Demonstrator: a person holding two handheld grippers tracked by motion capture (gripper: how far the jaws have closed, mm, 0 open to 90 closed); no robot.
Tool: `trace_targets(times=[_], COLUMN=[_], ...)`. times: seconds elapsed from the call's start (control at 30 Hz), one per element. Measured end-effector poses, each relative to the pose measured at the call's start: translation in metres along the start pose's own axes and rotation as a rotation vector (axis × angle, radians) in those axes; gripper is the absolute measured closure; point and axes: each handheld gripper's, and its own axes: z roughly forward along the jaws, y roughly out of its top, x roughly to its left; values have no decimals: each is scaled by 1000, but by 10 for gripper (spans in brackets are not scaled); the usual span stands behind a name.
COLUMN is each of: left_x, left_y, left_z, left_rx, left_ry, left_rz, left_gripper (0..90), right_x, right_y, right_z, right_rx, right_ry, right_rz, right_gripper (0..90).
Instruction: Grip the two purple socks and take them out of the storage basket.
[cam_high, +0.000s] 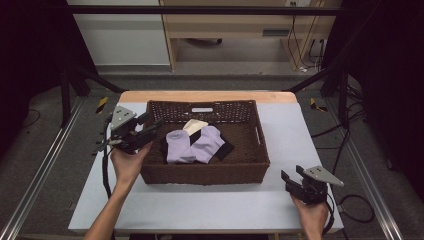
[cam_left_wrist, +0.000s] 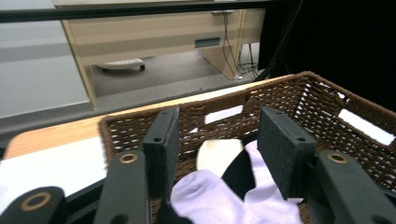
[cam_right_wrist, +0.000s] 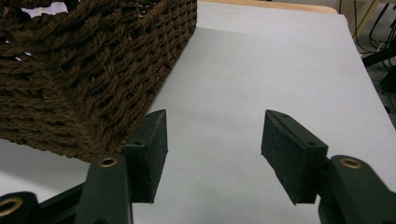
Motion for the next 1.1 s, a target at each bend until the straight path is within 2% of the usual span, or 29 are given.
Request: trace_targets(times=[0.17, 0.37, 0.57, 0.67, 0.77, 1.0, 1.1], left_x=[-10, -20, -33, -37, -42, -57, -61], left_y=[2, 2, 1, 1, 2, 1, -2], left_z=[20, 42, 61, 69, 79, 102, 112], left_rx=[27, 43, 51, 55, 86, 142, 187], left_ry=[-1, -28, -25, -25, -28, -41, -46], left_rz=[8, 3, 55, 58, 51, 72, 73], left_gripper=[489, 488, 487, 487, 490, 481, 462], right_x=[0, -2, -2, -3, -3, -4, -4], right_y=[0, 1, 1, 1, 1, 1, 2], right_z=[2, 4, 6, 7, 7, 8, 8], right_rx=[3, 8, 14, 15, 15, 20, 21], right_ry=[1, -1, -3, -6, -7, -6, -5], right_rz=[-4, 0, 2, -1, -3, 5, 7], right_gripper=[411, 403, 403, 402, 401, 400, 399])
